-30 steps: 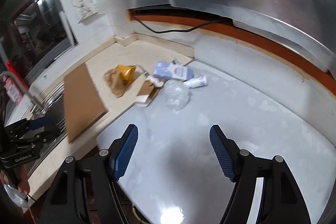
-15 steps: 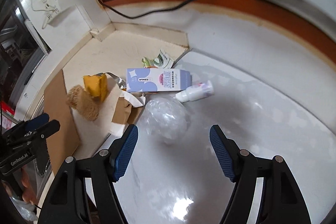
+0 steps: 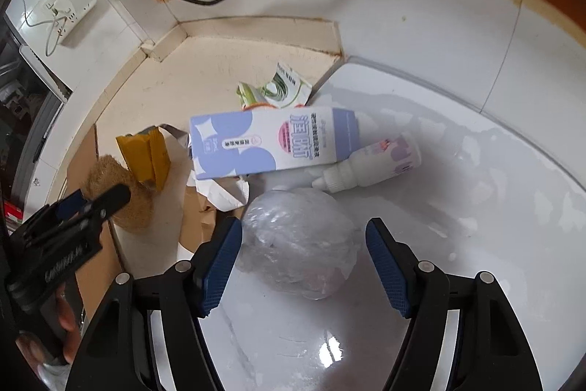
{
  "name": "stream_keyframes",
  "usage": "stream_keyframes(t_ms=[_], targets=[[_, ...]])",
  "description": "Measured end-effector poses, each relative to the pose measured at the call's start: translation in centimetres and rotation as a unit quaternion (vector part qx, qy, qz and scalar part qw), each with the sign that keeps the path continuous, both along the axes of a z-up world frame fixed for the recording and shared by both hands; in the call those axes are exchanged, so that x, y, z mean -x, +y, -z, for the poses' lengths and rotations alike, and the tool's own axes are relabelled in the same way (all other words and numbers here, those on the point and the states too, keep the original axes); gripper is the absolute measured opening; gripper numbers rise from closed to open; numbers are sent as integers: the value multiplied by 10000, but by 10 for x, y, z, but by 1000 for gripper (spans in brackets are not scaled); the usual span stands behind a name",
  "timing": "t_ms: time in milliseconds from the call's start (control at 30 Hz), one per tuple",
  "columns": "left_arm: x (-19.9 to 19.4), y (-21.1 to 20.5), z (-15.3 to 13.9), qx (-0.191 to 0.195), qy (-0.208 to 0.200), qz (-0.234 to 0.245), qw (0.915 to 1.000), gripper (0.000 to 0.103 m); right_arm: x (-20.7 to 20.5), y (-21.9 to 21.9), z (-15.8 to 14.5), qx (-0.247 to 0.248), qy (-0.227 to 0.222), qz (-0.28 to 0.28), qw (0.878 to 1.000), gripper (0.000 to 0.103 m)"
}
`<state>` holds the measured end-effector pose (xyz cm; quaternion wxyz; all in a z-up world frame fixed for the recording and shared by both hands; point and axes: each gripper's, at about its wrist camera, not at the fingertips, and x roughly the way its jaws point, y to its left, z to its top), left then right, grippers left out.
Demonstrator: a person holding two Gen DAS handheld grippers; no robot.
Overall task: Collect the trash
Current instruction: 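Grasp the tan fibrous scrubber with the left tool while the right tool grasps the clear plastic bag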
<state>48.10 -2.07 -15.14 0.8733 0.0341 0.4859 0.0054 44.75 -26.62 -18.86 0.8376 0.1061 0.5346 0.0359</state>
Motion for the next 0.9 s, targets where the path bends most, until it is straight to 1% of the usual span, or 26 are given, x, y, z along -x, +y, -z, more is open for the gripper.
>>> stream_keyframes(t_ms=[133,167,200,233,333,400,533,667,800,900], targets=[[-5,9,5,129,-154,-135,9997,58,3,2,5,-36,-41,-61,10000,60],[-5,11,7,184,-174,-140,9996,47,5,1,4,-38,-63,-72,9999,58],[-6,13,8,217,-162,-165,9995,40,6,1,4,-35,-76,-101,9999,56],[-6,15,9,238,-123,-201,9994,39,8,1,4,-27,-91,-113,9999,55],[-1,18,5,176,-296,-259,9991,33,16,0,2,-36,-126,-143,9998,50],[4,20,1,163,-331,-290,9989,30,23,-3,0,-88,-147,-123,9998,47],[21,25,-14,253,-424,-326,9982,28,39,-13,-10,-205,-206,-31,9996,45],[45,26,-37,304,-566,-273,9976,27,61,-25,-27,-384,-307,77,9988,44],[78,25,-64,382,-695,-139,9968,27,91,-39,-51,-603,-475,146,9969,44],[108,24,-83,403,-767,1,9962,27,116,-43,-65,-675,-557,138,9961,44]])
